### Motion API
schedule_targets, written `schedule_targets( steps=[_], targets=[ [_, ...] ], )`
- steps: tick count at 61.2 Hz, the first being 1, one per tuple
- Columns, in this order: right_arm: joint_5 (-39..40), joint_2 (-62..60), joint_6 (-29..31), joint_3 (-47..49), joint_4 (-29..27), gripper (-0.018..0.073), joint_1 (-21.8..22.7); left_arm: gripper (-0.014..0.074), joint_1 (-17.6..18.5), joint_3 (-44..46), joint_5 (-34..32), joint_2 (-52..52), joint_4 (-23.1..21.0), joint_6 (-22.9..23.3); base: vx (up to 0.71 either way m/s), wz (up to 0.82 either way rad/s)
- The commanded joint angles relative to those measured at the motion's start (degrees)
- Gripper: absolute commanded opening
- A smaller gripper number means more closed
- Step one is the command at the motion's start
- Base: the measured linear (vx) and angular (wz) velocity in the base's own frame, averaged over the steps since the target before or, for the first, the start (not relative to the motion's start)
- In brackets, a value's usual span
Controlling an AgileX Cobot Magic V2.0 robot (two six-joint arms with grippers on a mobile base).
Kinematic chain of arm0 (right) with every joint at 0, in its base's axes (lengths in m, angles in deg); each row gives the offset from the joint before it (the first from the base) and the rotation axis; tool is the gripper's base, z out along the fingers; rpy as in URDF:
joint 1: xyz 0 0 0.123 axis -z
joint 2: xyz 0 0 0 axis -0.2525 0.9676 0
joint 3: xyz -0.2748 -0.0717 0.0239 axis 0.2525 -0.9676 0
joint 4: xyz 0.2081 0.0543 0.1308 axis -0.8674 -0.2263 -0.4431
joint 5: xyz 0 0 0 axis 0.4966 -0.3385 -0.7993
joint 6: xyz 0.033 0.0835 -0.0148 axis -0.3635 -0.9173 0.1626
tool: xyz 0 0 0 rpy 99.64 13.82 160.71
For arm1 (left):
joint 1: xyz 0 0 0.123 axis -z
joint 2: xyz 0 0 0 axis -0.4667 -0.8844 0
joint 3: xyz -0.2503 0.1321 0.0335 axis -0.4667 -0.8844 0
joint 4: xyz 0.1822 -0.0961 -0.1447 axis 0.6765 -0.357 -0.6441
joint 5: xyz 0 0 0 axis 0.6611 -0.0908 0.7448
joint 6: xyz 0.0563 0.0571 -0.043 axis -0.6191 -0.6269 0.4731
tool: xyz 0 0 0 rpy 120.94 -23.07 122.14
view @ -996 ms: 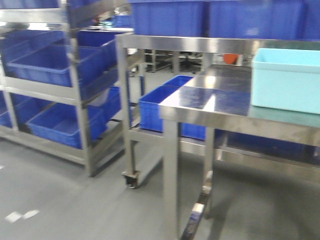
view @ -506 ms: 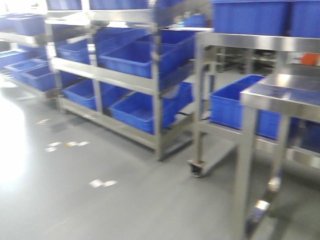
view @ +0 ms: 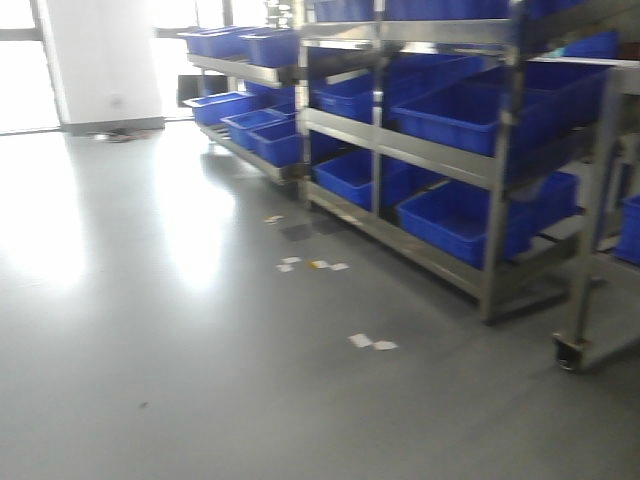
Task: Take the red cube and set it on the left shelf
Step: 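Drive the base away from the table holding the red cube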
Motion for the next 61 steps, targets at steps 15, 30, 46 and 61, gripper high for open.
schedule_targets(
  steps=[15, 30, 46, 61],
  targets=[
    [5.43, 0.17, 0.14, 1.67, 0.63, 0.0059, 0.31, 0.0106, 0.25, -1.26, -4.75, -0.40, -0.32, -0.08, -0.17, 0.53],
    [5.43, 0.17, 0.14, 1.67, 0.63, 0.0059, 0.31, 0.0106, 0.25, -1.26, -4.75, -0.40, -0.32, -0.08, -0.14, 0.57],
    [5.43, 0.17, 0.14, 1.67, 0.63, 0.0059, 0.31, 0.0106, 0.25, -1.26, -4.75, -0.40, -0.32, -0.08, -0.12, 0.43],
    [5.43, 0.17, 0.14, 1.67, 0.63, 0.0059, 0.31, 0.0106, 0.25, -1.26, -4.75, -0.40, -0.32, -0.08, -0.08, 0.33]
  ],
)
